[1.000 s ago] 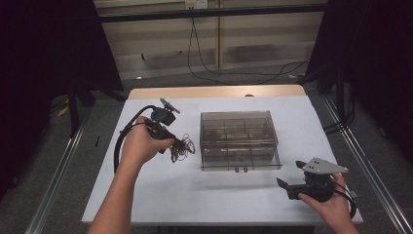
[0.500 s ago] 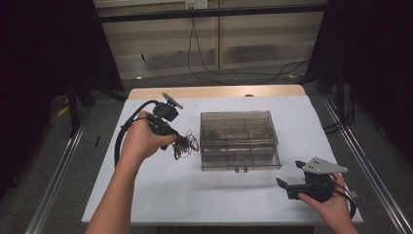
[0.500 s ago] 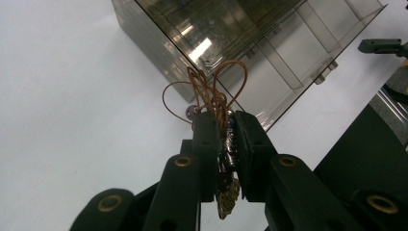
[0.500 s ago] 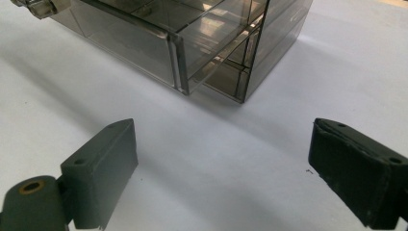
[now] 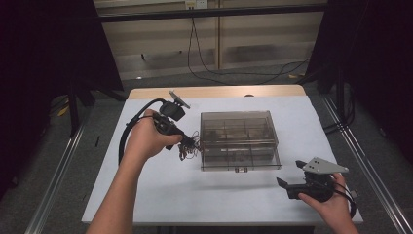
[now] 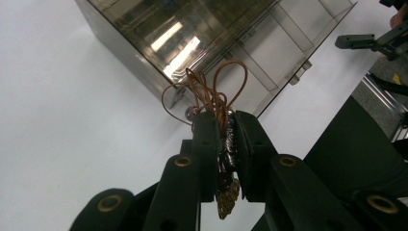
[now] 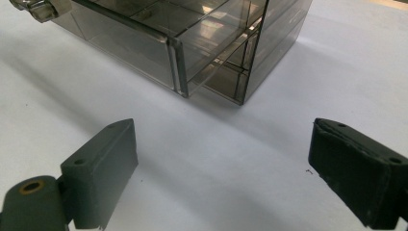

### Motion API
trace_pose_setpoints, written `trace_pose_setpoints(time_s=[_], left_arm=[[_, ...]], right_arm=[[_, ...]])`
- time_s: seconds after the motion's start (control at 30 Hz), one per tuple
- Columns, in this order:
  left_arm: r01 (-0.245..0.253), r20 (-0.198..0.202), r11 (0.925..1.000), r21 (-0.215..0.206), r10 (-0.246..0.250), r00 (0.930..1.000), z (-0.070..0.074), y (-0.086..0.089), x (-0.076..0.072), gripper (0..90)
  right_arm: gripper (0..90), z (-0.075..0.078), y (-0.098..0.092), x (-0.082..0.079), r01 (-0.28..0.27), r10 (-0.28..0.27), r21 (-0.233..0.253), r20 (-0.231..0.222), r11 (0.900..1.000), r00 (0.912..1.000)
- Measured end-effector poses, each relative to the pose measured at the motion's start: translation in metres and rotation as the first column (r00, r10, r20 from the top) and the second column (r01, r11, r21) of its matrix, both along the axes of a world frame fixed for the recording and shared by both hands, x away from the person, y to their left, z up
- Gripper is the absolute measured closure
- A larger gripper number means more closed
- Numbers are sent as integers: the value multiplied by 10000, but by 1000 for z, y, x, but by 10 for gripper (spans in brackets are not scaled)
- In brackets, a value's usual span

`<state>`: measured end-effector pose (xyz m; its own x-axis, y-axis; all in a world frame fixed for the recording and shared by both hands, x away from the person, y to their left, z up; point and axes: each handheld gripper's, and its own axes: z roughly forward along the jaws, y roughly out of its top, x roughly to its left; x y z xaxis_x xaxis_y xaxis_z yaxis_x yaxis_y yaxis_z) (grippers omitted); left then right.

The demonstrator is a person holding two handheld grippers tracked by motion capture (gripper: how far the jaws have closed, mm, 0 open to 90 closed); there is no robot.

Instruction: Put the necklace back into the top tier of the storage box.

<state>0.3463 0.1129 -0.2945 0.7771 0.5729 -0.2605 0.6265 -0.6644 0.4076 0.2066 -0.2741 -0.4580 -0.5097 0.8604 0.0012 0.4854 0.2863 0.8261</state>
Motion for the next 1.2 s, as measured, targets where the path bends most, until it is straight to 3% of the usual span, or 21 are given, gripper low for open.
trace_pose_setpoints(time_s=[0.43,0.9,1.2], left_arm=[[526,-155,9986,-32,-526,9985,-1,-18,-2,801],[1065,-350,9942,130,-1060,9937,-14,-37,1,800],[1124,-305,9936,127,-1120,9932,-21,-45,2,800]], right_arm=[[96,0,0,0,-23,23,3,-2,10000,10000],[96,0,0,0,-25,25,11,4,10000,10000],[96,0,0,0,-22,22,6,17,10000,10000]])
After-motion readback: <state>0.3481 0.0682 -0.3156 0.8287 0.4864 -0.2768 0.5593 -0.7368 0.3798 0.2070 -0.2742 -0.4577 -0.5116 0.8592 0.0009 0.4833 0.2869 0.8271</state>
